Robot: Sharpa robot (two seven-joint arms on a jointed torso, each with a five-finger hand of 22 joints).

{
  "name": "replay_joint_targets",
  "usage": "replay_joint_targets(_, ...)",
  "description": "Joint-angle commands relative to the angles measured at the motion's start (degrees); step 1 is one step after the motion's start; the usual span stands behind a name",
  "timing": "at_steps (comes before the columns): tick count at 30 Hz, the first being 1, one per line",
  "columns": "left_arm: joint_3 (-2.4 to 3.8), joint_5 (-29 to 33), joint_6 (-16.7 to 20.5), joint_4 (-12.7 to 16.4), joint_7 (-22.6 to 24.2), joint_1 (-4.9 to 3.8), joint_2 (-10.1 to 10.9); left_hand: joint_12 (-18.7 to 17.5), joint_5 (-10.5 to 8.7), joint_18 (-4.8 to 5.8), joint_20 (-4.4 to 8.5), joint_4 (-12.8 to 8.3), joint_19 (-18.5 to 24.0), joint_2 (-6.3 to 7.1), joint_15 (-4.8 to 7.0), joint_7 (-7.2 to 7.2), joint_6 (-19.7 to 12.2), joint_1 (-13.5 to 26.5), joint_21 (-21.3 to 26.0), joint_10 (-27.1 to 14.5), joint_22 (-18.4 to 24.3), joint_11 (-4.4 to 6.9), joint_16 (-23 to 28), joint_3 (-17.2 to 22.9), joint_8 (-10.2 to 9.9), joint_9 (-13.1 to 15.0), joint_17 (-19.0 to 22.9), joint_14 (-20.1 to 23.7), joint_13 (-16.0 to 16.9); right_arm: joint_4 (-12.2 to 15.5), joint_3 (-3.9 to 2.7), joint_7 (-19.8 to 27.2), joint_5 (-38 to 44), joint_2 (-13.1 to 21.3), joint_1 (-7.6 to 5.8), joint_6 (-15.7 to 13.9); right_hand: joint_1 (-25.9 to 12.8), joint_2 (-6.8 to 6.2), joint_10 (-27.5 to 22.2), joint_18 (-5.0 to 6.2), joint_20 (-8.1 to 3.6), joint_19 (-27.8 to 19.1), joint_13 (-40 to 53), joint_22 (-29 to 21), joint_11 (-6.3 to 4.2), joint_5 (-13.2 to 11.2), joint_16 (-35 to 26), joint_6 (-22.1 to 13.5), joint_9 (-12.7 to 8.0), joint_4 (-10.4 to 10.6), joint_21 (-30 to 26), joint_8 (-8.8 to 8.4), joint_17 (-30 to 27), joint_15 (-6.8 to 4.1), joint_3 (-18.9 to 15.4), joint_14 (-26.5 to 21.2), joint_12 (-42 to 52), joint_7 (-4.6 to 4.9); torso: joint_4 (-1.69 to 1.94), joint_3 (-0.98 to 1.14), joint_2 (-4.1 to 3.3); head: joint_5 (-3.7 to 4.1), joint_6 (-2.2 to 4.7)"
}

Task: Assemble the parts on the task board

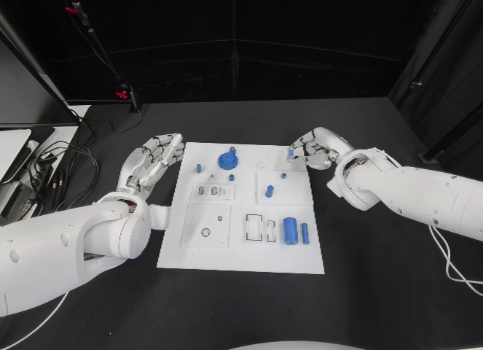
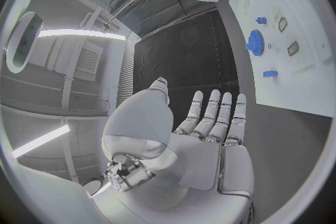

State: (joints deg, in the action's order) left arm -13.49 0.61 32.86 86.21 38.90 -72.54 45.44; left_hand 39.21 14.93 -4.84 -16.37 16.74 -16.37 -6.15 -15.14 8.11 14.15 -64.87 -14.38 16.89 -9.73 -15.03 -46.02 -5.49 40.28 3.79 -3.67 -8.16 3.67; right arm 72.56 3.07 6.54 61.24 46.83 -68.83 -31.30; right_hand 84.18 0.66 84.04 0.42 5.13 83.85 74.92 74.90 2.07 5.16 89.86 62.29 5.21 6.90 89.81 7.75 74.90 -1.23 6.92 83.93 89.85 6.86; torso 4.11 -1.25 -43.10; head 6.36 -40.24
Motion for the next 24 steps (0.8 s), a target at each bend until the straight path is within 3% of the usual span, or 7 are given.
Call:
replay_joint_targets(1, 0.05, -0.3, -0.3, 0.1, 13.8, -0.08, -0.2, 0.3, 0.31, -0.52, -0.07, 0.0, -0.1, -0.11, 0.05, 8.92, 0.4, -0.3, -0.4, 0.5, -0.1, -0.03, -0.3, -0.4, 0.0, 0.1, -0.1, -0.3, 0.1, 2.3, -0.07, -0.8, -0.1, -0.5, -0.26, -1.4, 0.1, 0.51, 6.0, -0.42, 0.42, 6.2, 15.1, 15.1, 0.39, 0.2, 0.1, 1.6, 0.1, -0.2, 0.2, 0.29, 15.1, 0.49, 0.1, 6.1, 0.1, -0.61, 0.02, 0.02, -0.1, -0.57, 0.0)
replay_joint_targets(13, 0.05, -0.3, 0.0, 0.2, 13.8, -0.11, -0.2, 0.3, 0.31, -0.52, -0.07, 0.0, -0.2, -0.15, 0.05, 8.92, 0.5, -0.3, -0.4, 0.6, -0.1, -0.02, -0.4, -0.5, 0.0, 0.0, -0.1, -0.3, 0.1, 9.9, -0.09, -5.6, 1.9, -3.9, -0.38, 1.4, 0.1, 0.61, 6.0, -0.42, 0.48, 6.2, 15.1, 15.1, 0.46, 0.3, 0.1, 1.8, 0.1, -0.3, 0.2, 0.28, 15.1, 0.56, 0.1, 6.1, 0.1, -0.56, 0.16, -0.01, -0.01, -3.44, -0.89)
replay_joint_targets(20, 0.05, -0.3, 0.0, 0.1, 13.7, -0.13, -0.2, 0.3, 0.32, -0.53, -0.07, 0.0, -0.2, -0.16, 0.05, 8.92, 0.5, -0.3, -0.5, 0.6, -0.1, -0.02, -0.4, -0.5, 0.0, 0.0, -0.1, -0.3, 0.1, 11.5, -0.09, -9.6, 3.1, -7.5, -0.38, 4.4, 0.1, 0.91, 6.0, -0.42, 0.56, 6.2, 15.1, 15.1, 0.48, 0.7, 0.1, 2.1, 0.1, -0.2, 0.2, 0.14, 15.1, 0.61, 0.2, 6.1, 0.1, -0.6, -0.08, -0.02, 0.04, -4.91, -1.41)
replay_joint_targets(24, 0.05, -0.3, 0.0, 0.1, 13.7, -0.13, -0.4, 0.3, 0.32, -0.53, -0.07, 0.0, -0.2, -0.16, 0.05, 8.92, 0.5, -0.3, -0.5, 0.6, -0.1, -0.02, -0.4, -0.5, 0.0, 0.0, -0.1, -0.3, 0.1, 11.9, -0.09, -11.6, 4.1, -9.1, -0.38, 4.9, 0.1, 0.91, 6.0, -0.42, 0.56, 6.2, 15.1, 15.1, 0.48, 0.7, 0.1, 2.1, 0.1, -0.2, 0.2, 0.12, 15.1, 0.61, 0.2, 6.1, 0.1, -0.6, 0.07, -0.02, -0.01, -5.2, -1.62)
